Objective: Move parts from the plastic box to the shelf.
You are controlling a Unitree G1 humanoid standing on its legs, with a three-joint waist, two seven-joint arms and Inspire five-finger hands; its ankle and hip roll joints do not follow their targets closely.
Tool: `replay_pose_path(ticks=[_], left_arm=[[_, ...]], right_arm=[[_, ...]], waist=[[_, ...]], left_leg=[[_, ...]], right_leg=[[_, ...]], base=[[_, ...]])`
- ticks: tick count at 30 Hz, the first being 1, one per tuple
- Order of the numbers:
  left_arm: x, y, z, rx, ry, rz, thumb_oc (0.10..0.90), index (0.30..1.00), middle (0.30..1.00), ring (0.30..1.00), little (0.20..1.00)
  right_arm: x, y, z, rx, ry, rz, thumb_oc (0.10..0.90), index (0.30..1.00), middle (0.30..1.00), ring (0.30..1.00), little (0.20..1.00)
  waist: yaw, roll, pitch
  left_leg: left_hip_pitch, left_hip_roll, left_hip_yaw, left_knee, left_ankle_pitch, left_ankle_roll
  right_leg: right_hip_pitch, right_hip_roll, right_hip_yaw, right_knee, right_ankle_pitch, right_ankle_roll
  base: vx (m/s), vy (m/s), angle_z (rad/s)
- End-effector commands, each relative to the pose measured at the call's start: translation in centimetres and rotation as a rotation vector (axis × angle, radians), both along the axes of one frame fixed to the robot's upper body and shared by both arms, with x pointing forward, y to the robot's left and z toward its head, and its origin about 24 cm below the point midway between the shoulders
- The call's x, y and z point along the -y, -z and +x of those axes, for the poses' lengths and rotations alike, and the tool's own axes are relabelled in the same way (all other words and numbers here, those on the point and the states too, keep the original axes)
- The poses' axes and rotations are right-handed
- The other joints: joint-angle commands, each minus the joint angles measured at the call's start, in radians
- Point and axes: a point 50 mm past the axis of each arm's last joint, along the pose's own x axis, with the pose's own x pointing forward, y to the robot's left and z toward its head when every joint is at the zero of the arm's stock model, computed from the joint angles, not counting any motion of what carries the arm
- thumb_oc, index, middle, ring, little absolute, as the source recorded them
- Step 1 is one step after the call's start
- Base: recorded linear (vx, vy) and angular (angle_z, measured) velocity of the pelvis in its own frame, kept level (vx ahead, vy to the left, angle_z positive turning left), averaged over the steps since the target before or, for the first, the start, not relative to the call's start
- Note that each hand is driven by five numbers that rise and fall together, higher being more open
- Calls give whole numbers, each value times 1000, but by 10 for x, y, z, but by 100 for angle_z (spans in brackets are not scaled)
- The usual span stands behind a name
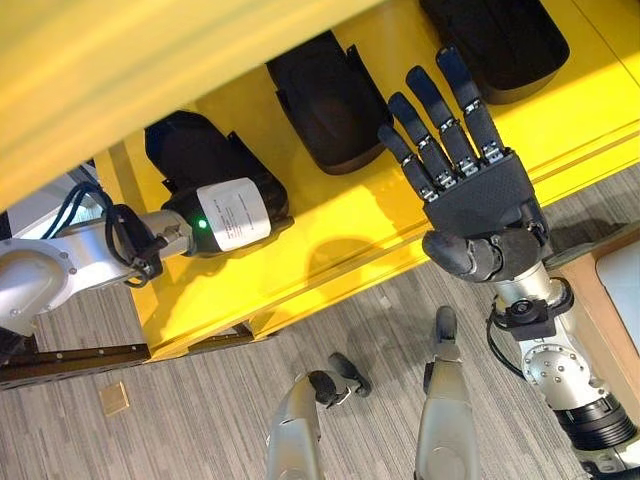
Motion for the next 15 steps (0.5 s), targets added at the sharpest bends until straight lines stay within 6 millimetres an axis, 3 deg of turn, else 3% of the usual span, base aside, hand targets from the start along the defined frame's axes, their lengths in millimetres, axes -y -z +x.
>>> replay_pose_path(ticks=[1,13,15], left_arm=[[-40,39,-15,-229,-195,231,900,1000,1000,1000,1000],[-34,33,-21,-293,-254,332,900,1000,1000,1000,1000],[-50,30,-22,-321,-294,356,900,1000,1000,1000,1000]], right_arm=[[-3,-54,-14,288,-63,38,900,1000,1000,1000,1000],[0,-55,-16,285,-63,33,900,1000,1000,1000,1000],[2,-52,-16,275,-66,28,900,1000,1000,1000,1000]], waist=[[6,12,87],[-4,28,87],[-8,34,87]], left_leg=[[97,-72,-60,-236,110,-91],[99,-76,-59,-242,111,-94],[104,-76,-56,-241,110,-95]], right_leg=[[-4,-99,-27,182,-91,154],[0,-117,-23,160,-66,160],[4,-121,-21,159,-62,160]], base=[[-25,13,-6],[-5,15,-4],[48,77,-7]])
